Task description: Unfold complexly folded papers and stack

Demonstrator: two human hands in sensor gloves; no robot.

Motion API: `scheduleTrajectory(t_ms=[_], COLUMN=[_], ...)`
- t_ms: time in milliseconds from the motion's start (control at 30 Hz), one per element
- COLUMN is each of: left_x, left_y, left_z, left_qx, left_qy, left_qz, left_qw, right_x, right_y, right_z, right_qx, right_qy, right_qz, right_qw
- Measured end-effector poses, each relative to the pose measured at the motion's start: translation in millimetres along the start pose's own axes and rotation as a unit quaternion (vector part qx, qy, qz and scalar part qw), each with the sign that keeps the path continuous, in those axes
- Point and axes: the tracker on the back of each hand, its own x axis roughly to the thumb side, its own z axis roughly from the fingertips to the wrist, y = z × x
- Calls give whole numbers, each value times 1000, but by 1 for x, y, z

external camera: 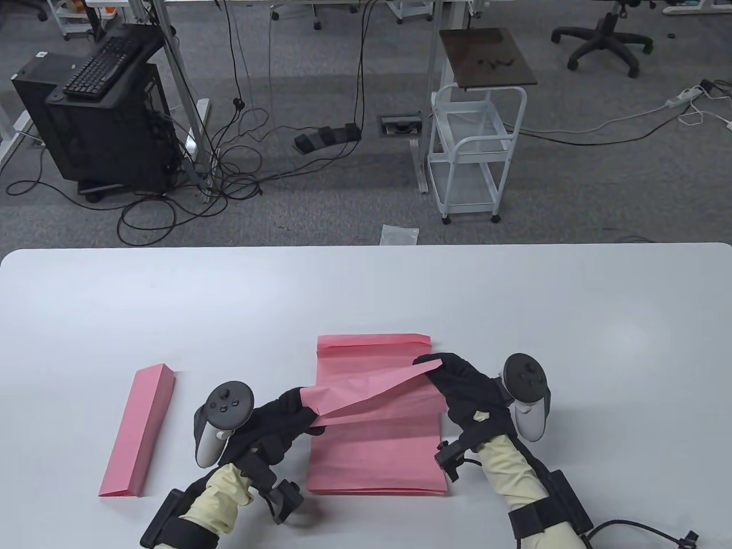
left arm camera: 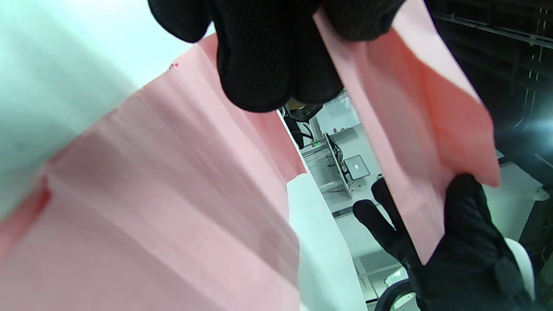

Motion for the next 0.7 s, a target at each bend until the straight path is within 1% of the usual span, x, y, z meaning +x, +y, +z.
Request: scheduleTrajectory(t_ms=[67,200,267,300,367,467,533,633,700], left_x=[0,-2,-2,-2,-1,1,1,-2,-6], left_y=[0,1,3,5,6,7,7,3,1], left_z=[0,0,1,1,2,6,8,8,10], left_qx=[-11,-4,18,14,9,22,59,36,25], left_qy=[-3,2,27,42,55,88,92,77,73], left_qz=[-11,-15,-35,-59,-88,-46,4,80,113], left_qw=[1000,1000,999,997,995,995,994,993,991], right_x=[-4,-10,-10,-10,-9,-10,-9,-10,-11], right_y=[-1,-1,-2,-1,-1,-1,1,2,3], right_z=[-2,-3,-4,-4,-4,-4,-4,-4,-4], right_qx=[-6,-12,2,16,21,41,56,67,78], right_qy=[25,61,51,47,42,36,33,35,36], right_qz=[-18,-37,-39,-38,-33,-29,-38,-49,-47], right_qw=[1000,997,998,998,998,998,997,996,995])
